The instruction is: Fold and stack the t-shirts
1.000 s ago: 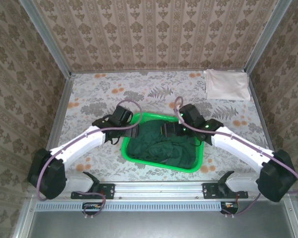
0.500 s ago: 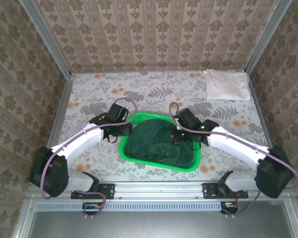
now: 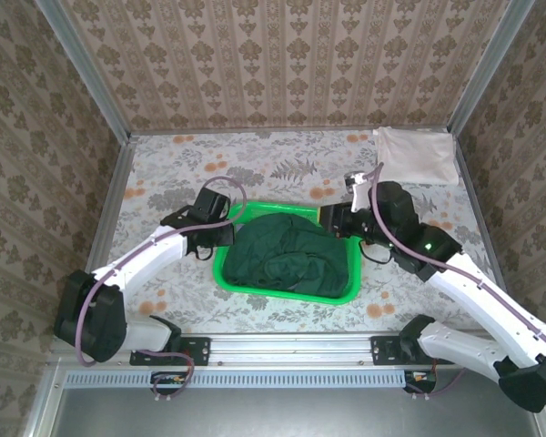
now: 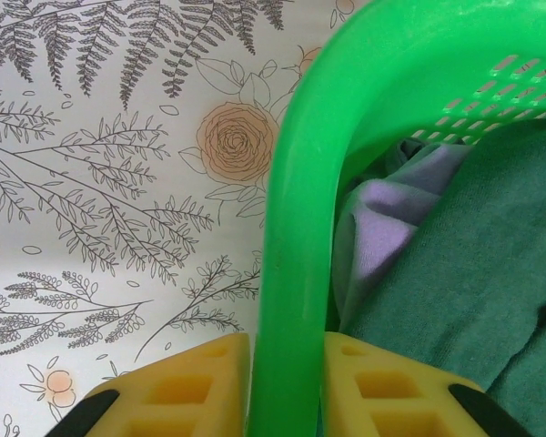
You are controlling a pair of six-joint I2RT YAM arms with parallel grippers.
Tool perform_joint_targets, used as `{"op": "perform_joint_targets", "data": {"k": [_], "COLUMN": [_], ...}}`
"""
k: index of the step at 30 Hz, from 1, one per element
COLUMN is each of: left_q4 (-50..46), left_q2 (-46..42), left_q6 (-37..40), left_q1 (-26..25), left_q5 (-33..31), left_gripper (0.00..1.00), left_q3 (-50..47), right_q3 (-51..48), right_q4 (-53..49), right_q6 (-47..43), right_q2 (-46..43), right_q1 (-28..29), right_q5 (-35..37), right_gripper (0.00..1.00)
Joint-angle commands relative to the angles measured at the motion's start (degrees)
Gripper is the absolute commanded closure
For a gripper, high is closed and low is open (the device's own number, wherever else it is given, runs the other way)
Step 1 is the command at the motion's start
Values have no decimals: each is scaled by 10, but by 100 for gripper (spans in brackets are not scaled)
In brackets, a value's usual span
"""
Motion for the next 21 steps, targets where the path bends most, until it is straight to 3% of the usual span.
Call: {"op": "perform_joint_targets", "data": {"k": [1, 4, 9, 10, 11, 14, 15, 16, 21], "left_q4": [5, 5, 3, 2, 2, -5, -9, -13, -30], "left_q2": [-12, -13, -28, -32, -35, -45, -47, -49, -53], "left_q6": [-15, -19, -29, -32, -37, -50, -56, -60, -85], "left_q1": [6, 6, 6, 6, 7, 9, 10, 11, 17], "left_q5": [-15, -12, -22, -26, -32, -55, -63, -68, -108], "left_gripper": [76, 79, 81, 82, 83, 87, 88, 89, 94], "left_q3": [-12, -10, -12, -12, -13, -13, -13, -12, -9], "right_q3": [-17, -37, -21, -15, -6, 8, 8, 8, 36], "right_q4": [-112, -98, -93, -95, -101, -104, -94, -80, -17], "right_q6": [-24, -28, -36, -39, -39, -34, -32, -31, -38], "right_q2": [81, 123, 184, 201, 220, 230, 216, 200, 79], "right_q1": [20, 37, 68, 73, 76, 77, 77, 77, 74], "right_q5": [14, 41, 53, 55, 62, 84, 83, 79, 120], "right_gripper": [38, 24, 26, 31, 41, 85, 95, 100, 100]}}
